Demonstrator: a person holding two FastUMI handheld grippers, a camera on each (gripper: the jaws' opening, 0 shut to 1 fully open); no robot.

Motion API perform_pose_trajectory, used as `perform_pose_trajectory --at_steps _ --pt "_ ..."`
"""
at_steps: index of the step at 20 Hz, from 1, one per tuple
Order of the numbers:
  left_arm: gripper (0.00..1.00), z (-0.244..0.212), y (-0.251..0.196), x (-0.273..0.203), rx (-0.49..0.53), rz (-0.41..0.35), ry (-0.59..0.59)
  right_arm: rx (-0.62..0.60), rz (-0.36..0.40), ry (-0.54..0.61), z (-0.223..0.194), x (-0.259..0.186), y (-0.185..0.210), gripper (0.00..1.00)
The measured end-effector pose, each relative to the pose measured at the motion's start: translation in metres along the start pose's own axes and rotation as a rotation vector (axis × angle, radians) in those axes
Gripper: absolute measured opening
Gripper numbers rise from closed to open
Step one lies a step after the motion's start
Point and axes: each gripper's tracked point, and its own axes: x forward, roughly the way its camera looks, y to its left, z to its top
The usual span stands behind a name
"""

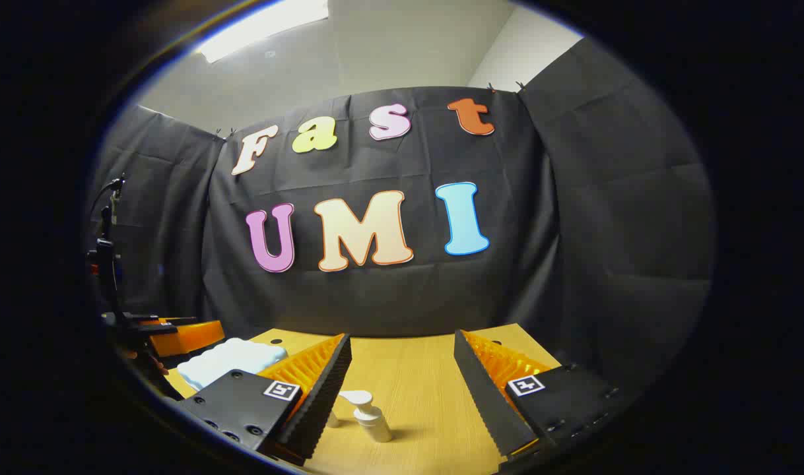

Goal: First open the suitcase, pack the skin care products into it, and then close the suitcase.

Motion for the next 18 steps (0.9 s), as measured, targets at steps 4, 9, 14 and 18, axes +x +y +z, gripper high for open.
perform_pose_trajectory --at_steps 4,9,14,18 --pt "0.95 -0.008 0.004 0.007 0.04 -0.001 0.034 -0.022 -0.012 0.007 -0.001 0.004 -0.005 0.98" --pt "0.95 -0.022 0.006 0.012 0.035 -0.017 0.106 -0.019 -0.016 0.011 -0.001 0.01 -0.007 0.98" --pt "0.95 -0.035 0.016 0.028 -0.059 -0.014 0.179 -0.025 -0.017 0.027 -0.006 0.011 -0.007 0.98" --pt "0.95 -0.037 0.023 0.057 -0.095 -0.033 0.242 -0.028 -0.026 0.05 -0.016 0.01 -0.011 0.98"
